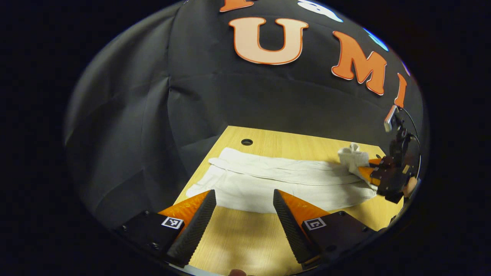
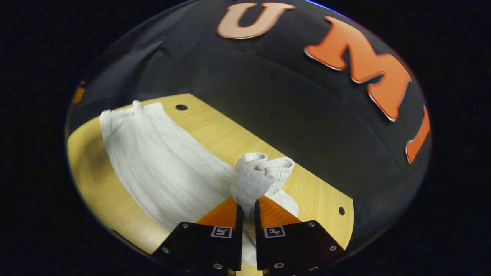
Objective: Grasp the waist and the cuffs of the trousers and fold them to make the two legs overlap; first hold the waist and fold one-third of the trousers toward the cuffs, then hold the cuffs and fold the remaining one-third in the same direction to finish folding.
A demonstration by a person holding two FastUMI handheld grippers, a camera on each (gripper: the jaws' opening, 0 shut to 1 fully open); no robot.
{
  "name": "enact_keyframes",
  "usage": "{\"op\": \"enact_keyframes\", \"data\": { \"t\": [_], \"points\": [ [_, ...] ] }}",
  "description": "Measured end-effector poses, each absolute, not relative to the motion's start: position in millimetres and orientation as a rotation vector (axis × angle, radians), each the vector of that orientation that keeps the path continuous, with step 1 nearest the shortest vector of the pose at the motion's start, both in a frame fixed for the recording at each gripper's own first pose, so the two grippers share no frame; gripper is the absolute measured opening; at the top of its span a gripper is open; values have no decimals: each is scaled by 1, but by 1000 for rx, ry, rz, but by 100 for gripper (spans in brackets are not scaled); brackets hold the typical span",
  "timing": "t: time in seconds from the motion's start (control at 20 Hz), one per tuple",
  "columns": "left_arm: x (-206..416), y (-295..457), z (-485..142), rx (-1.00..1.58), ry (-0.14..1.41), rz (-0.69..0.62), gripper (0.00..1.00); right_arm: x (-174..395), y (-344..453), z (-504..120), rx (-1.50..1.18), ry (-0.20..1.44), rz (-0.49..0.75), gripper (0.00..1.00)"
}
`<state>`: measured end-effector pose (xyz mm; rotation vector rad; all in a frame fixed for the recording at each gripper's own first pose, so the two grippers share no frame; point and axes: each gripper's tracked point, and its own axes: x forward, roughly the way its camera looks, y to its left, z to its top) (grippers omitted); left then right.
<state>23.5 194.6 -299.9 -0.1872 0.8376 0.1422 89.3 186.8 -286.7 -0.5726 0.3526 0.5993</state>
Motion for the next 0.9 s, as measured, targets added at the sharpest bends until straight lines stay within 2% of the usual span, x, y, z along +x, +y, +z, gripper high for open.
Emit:
{"op": "enact_keyframes", "data": {
  "t": [0.1,0.15,0.25,0.35,0.4,0.45,0.55,0.65,0.8,0.9],
  "points": [
    [24,201,-320,-231,876,146,100,68,202,-307,-578,414,643,21],
    [25,203,-329,-257,903,144,100,61,207,-312,-591,419,644,29],
    [27,199,-339,-322,949,140,100,61,207,-310,-588,426,632,38],
    [25,205,-355,-361,999,158,98,52,207,-310,-527,464,651,58],
    [26,205,-365,-394,1024,164,100,48,210,-307,-493,471,664,62],
    [26,206,-373,-439,1049,168,98,46,209,-301,-478,462,662,80],
    [21,213,-389,-538,1100,187,100,47,197,-289,-476,439,640,92],
    [15,224,-397,-647,1135,219,98,43,192,-281,-460,434,616,98],
    [17,235,-415,-780,1174,289,100,40,179,-266,-434,420,576,98],
    [23,244,-427,-839,1180,316,98,40,170,-256,-417,414,543,98]
  ]
}}
